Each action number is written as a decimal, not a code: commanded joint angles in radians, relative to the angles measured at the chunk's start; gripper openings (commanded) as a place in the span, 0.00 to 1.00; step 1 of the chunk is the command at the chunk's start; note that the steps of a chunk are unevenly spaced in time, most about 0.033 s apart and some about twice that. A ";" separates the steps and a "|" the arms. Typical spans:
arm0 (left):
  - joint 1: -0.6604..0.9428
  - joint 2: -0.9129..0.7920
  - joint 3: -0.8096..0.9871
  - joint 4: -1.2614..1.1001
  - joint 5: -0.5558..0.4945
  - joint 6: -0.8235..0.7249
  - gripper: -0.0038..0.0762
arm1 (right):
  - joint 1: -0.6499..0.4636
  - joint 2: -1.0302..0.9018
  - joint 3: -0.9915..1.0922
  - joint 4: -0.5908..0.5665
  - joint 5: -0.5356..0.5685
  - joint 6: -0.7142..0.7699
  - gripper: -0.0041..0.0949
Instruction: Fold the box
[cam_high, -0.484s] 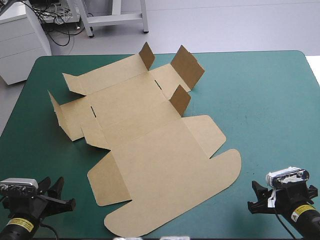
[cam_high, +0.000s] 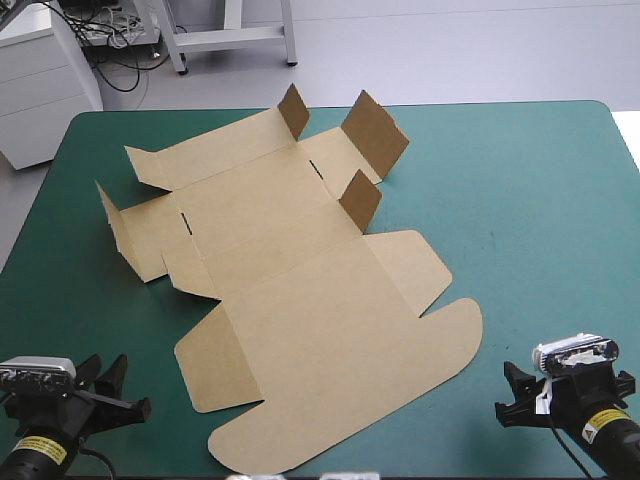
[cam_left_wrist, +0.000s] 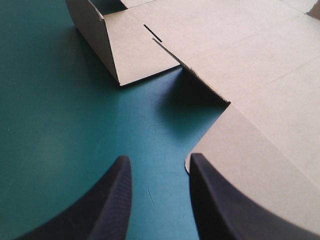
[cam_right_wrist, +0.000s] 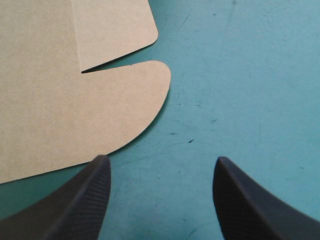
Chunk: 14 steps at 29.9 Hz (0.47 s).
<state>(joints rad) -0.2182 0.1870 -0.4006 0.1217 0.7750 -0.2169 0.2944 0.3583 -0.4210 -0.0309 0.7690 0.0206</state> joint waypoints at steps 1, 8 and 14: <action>0.001 0.019 -0.064 -0.001 -0.060 -0.001 0.39 | -0.002 0.043 -0.051 -0.004 -0.045 0.001 0.60; 0.001 0.102 -0.137 0.001 0.017 -0.001 0.39 | -0.002 0.195 -0.207 -0.010 -0.037 -0.013 0.60; 0.001 0.225 -0.200 -0.001 0.023 -0.003 0.39 | -0.002 0.364 -0.352 -0.012 -0.037 -0.052 0.60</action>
<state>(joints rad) -0.2182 0.3519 -0.5411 0.1217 0.8529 -0.2169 0.2944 0.6473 -0.6823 -0.0318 0.7915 0.0000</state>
